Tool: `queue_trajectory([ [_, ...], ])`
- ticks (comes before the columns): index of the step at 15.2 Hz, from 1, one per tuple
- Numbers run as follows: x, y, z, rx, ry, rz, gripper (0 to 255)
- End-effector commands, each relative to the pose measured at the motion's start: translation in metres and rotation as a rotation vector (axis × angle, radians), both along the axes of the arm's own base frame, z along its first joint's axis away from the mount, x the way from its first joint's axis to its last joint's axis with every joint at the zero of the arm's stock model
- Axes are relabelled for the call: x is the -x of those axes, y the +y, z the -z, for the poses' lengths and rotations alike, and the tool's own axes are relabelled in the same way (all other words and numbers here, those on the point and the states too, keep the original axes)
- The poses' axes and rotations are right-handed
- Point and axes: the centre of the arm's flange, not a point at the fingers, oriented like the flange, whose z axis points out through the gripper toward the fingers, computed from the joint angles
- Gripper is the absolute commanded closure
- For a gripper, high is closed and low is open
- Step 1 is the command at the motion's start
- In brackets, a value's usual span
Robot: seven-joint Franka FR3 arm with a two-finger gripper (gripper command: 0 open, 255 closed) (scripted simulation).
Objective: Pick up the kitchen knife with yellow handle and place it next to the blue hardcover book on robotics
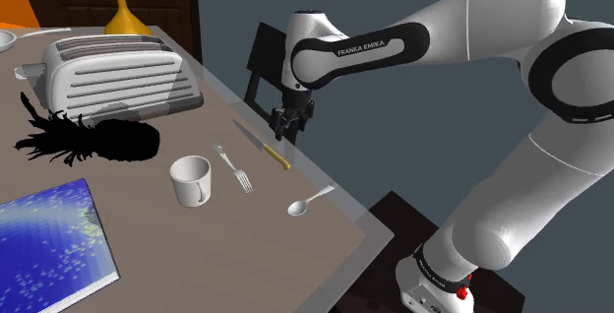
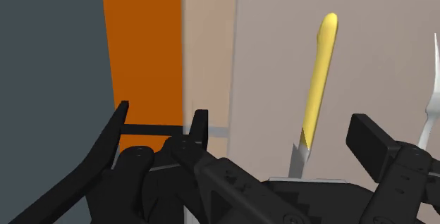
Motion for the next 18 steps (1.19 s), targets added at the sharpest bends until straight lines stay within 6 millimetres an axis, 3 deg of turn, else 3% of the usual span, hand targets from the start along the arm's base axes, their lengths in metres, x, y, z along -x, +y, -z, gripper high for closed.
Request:
queue_trajectory([
  [1, -0.018, 0.013, 0.011, 0.002, -0.008, 0.006, 0],
  [8, -0.084, 0.049, 0.047, 0.008, -0.033, 0.021, 0],
  [15, -0.083, 0.049, 0.084, 0.008, -0.033, 0.021, 0],
  [18, -0.083, 0.049, 0.087, 0.008, -0.033, 0.021, 0],
])
